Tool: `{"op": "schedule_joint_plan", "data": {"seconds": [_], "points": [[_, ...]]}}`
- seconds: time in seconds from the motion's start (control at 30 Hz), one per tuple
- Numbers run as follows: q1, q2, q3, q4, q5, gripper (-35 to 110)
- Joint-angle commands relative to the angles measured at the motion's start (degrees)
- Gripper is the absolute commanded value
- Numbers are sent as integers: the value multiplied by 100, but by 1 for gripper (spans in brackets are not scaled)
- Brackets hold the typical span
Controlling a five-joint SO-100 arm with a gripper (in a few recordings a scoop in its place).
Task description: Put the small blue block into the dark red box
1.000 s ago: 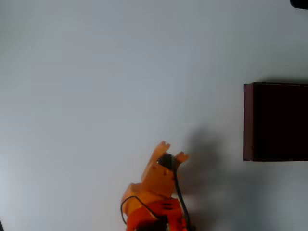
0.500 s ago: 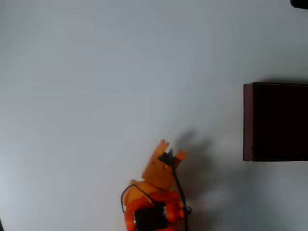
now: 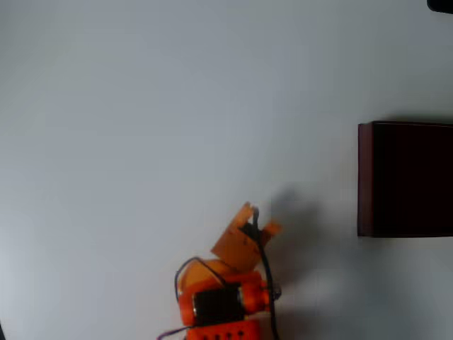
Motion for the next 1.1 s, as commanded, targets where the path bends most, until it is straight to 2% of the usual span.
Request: {"op": "schedule_joint_plan", "data": {"seconds": [0.0, 0.57, 1.07], "points": [[-105, -272, -475, 88, 167, 22], [-18, -1011, -932, -185, 659, 24], [185, -1415, -712, -879, 536, 24]]}}
